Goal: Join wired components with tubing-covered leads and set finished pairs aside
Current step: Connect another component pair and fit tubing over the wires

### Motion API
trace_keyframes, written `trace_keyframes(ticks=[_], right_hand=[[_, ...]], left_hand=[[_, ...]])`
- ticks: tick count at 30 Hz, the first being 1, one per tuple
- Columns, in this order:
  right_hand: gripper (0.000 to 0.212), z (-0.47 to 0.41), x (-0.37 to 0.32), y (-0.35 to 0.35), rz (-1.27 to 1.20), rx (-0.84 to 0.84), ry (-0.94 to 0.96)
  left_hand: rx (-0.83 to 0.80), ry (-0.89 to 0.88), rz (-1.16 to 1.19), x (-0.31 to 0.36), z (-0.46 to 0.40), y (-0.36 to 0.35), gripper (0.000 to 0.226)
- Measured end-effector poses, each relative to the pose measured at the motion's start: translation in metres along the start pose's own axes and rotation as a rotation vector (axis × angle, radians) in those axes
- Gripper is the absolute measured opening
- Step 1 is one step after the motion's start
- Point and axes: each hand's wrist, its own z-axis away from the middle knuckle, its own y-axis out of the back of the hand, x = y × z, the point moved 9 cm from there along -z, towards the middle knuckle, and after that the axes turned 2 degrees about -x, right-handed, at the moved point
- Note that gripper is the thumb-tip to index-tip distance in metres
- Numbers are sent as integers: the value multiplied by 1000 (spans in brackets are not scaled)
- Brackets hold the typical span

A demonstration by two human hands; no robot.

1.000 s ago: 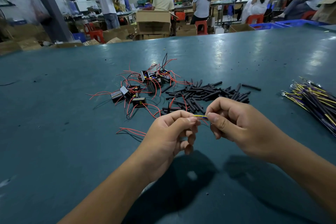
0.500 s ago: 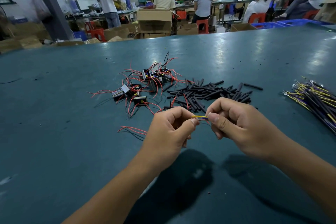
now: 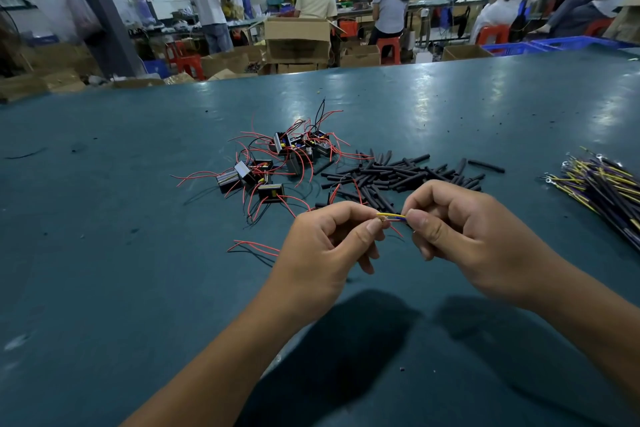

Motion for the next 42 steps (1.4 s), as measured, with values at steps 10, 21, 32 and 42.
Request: trace_keyframes(ticks=[10,21,32,42], right_hand=[[16,0,-1,-5,-14,-11,20],[16,0,1,-1,-14,-2,-2],[16,-1,2,-1,-32,-1,-12],[16,-1,1,-2,-12,5,7]], left_hand=[[66,-46,-190,3,2,6,9],[-4,-49,-115,4,1,1,13],[-11,-43,-81,7,2,0,11],[40,-70,-238,12,3,3,12]])
